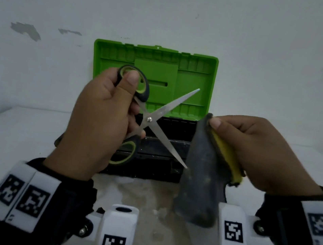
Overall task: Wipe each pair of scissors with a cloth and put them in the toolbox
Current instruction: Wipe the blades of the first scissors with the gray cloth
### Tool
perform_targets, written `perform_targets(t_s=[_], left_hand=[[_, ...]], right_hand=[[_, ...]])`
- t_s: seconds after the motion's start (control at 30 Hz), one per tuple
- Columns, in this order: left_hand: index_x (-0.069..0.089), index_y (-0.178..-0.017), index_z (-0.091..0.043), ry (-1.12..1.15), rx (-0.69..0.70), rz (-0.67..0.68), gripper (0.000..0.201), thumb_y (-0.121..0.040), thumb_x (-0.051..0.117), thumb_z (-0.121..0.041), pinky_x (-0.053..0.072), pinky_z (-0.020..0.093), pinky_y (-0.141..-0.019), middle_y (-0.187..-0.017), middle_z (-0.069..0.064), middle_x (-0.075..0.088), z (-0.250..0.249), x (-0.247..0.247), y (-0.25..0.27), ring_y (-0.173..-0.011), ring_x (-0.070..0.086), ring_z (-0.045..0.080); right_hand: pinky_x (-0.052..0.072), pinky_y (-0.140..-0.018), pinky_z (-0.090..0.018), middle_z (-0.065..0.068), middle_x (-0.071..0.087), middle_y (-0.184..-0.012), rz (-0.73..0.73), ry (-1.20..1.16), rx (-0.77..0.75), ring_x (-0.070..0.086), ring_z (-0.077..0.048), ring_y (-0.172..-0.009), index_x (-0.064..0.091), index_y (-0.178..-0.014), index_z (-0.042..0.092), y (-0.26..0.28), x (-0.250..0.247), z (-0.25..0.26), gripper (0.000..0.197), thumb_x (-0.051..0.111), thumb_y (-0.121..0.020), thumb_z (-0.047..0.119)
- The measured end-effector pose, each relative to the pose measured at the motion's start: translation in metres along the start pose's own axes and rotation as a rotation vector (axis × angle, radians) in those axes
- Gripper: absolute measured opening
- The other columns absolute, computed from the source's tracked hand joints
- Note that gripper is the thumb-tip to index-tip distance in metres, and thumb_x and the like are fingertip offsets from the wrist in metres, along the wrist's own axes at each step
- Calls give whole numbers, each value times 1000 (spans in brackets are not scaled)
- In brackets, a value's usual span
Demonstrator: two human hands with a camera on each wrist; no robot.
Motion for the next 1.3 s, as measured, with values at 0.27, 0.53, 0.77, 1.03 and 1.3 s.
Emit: perform_targets(t_s=[0.27, 0.53, 0.77, 1.03, 1.3], left_hand=[[52, -88, -10, -112, 68, -113, 34, -103, 43, -39, 42, 22, -40, -64, 13, 50, 7, 14, 12, -38, 57, 18], [49, -83, -17, -249, 147, -152, 40, -98, 41, -53, 48, 51, -58, -62, 14, 56, 5, 16, 15, -60, 59, 38], [46, -78, -18, -315, 152, -213, 37, -102, 41, -46, 45, 47, -57, -59, 11, 55, 4, 14, 18, -56, 56, 31], [49, -81, -18, -301, 144, -243, 38, -100, 39, -49, 46, 49, -55, -60, 13, 56, 5, 13, 19, -56, 55, 33], [52, -81, -17, -161, 49, -314, 42, -98, 40, -53, 47, 43, -46, -64, 24, 53, 15, 9, 20, -52, 55, 36]], right_hand=[[42, -42, -8, 7, 70, -57, 240, -289, -12, 59, 1, -43, 77, -91, 7, 16, 58, 16, 26, 54, -98, 16], [47, -45, -13, -3, 71, -62, 249, -474, 104, 64, -6, -50, 74, -76, 5, 16, 70, 8, 11, 68, -85, 6], [52, -60, -24, -1, 74, -66, 105, -254, -93, 65, -8, -60, 78, -72, 16, 16, 69, 15, 11, 76, -82, 18], [51, -60, -31, 1, 72, -65, 158, -164, -76, 63, -10, -59, 74, -70, 25, 15, 72, 15, 17, 72, -87, 25], [50, -57, -25, 1, 72, -65, 220, -142, -37, 64, -8, -57, 73, -69, 19, 13, 60, 11, 18, 73, -86, 24]])
Point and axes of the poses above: each hand's wrist, its own y-axis away from the middle knuckle, its own x-axis out of the palm, z = x × y, the point moved 7 cm from there along -y, towards the middle knuckle
